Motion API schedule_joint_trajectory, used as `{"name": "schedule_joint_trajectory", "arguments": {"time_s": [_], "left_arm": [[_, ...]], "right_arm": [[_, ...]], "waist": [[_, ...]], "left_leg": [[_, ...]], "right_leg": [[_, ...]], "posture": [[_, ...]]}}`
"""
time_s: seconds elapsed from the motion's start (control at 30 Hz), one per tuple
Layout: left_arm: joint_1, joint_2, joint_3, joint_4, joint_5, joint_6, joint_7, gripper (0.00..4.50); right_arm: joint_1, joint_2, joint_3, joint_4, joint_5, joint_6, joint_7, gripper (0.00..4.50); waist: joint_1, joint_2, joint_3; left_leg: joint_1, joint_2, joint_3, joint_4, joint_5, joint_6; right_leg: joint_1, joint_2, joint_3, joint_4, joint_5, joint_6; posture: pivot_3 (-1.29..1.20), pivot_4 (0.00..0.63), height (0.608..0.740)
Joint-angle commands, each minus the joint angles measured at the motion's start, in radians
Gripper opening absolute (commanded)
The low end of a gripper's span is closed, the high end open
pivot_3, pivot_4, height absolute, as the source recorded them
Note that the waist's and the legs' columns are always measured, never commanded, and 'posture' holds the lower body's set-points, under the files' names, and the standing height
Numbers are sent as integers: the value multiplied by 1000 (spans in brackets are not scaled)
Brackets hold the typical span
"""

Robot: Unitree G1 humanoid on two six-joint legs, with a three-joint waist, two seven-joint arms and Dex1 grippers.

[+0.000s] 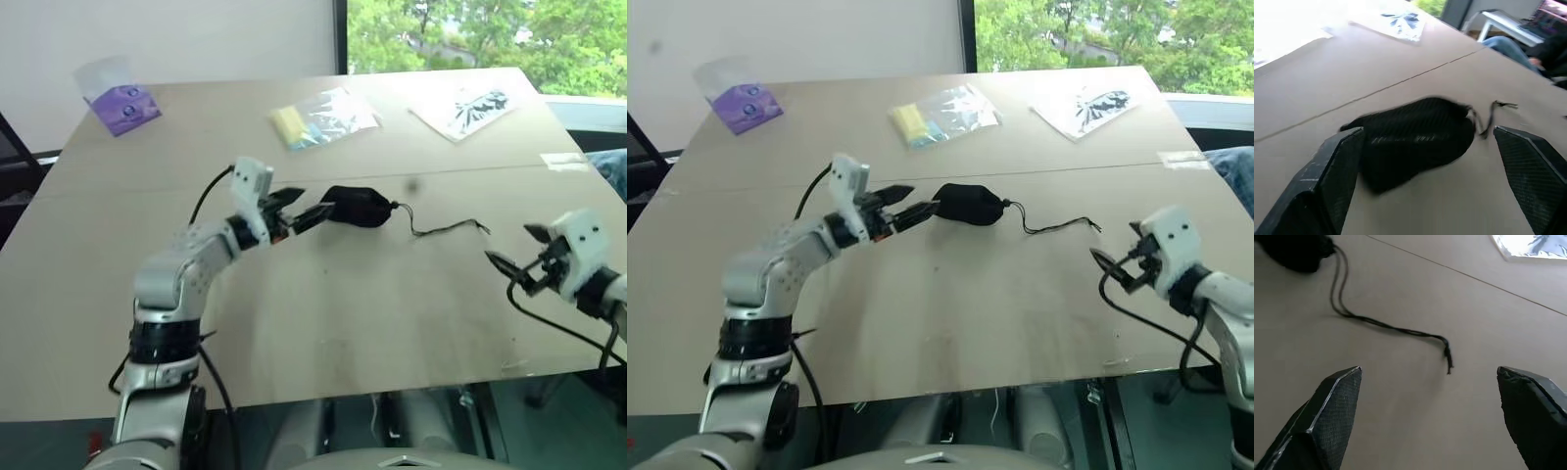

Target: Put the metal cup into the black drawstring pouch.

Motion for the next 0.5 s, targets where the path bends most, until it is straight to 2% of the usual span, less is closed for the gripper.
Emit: {"name": "schedule_joint_trajectory", "arguments": {"time_s": [0.03, 0.13, 0.3, 0.5], "left_arm": [[153, 8, 73, -142, 36, -182, 9, 4500], [317, 14, 162, -239, -7, -161, 46, 4500], [565, 34, 297, -366, -61, -172, 47, 4500], [607, 32, 344, -367, -115, -165, 85, 4500]], "right_arm": [[89, 38, -116, -117, 112, -100, 52, 4413], [172, 35, -135, -125, 89, -176, 80, 4413], [298, 50, -176, -126, 49, -271, 65, 4413], [322, 44, -151, -83, 18, -332, 55, 4413]], "waist": [[11, 0, 0], [21, 0, 0], [27, 0, 0], [45, 0, 0]], "left_leg": [[3, 0, 0, -1, 0, 0], [15, 0, 0, -2, -3, 5], [15, 1, -1, -3, -3, 4], [16, 1, -1, -3, -4, 5]], "right_leg": [[3, 0, 0, -1, 0, 0], [16, 0, -1, -3, 0, 0], [17, 0, -2, -5, 0, 0], [19, -1, -4, -6, -1, 0]], "posture": [[0, 150, 740], [0, 150, 740], [0, 150, 740], [0, 150, 740]]}}
